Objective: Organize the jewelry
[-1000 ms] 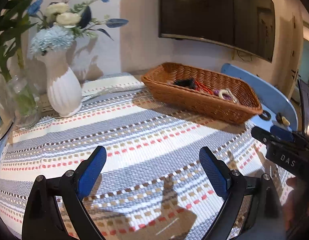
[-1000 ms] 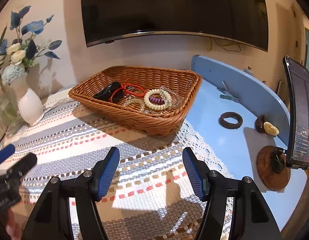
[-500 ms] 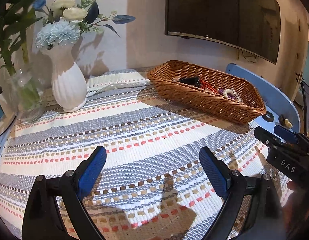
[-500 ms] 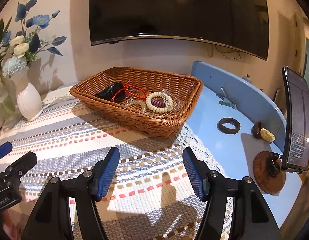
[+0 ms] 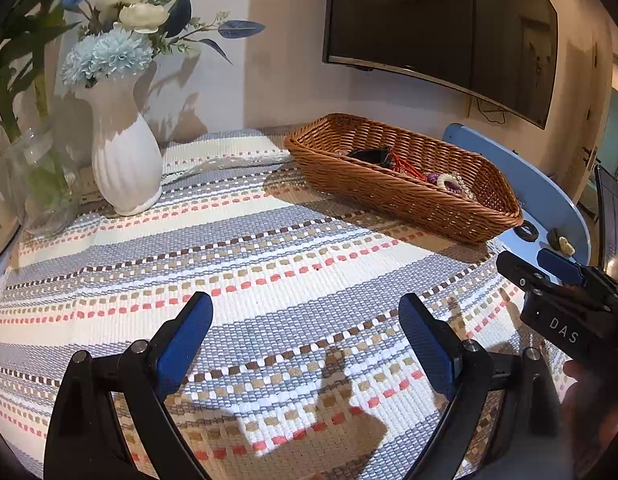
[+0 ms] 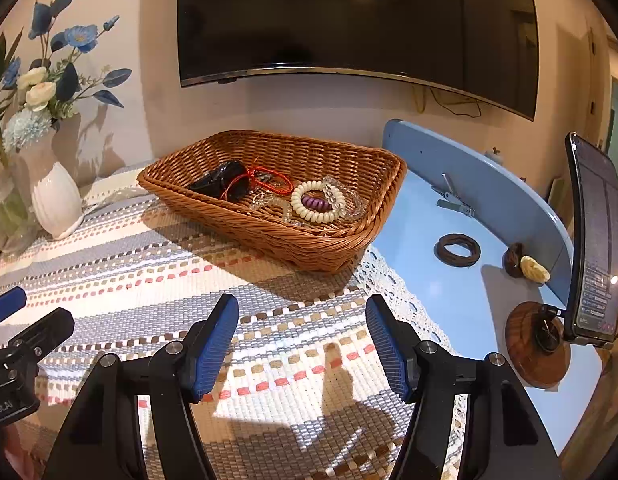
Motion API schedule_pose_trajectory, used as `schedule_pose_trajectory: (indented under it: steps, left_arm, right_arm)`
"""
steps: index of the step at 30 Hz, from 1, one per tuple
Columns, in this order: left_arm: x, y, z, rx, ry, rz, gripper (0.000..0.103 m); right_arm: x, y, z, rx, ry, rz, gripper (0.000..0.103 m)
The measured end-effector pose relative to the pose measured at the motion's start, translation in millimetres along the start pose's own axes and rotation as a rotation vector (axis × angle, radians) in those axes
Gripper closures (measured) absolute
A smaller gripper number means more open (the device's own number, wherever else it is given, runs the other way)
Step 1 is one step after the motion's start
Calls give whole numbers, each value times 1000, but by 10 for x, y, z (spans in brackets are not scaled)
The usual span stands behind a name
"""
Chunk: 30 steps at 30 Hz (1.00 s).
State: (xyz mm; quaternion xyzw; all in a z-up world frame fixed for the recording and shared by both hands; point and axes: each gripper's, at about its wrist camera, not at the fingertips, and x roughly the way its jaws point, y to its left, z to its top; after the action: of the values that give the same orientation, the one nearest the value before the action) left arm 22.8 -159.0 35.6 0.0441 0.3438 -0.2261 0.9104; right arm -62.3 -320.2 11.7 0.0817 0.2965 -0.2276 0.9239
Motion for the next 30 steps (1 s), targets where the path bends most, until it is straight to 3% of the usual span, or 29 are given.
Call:
schedule_pose_trajectory:
  steps: [30]
  left_arm:
    - [20, -6, -18, 26, 6, 17, 9]
  right_arm:
    - [11, -21, -1, 8, 1, 4, 35]
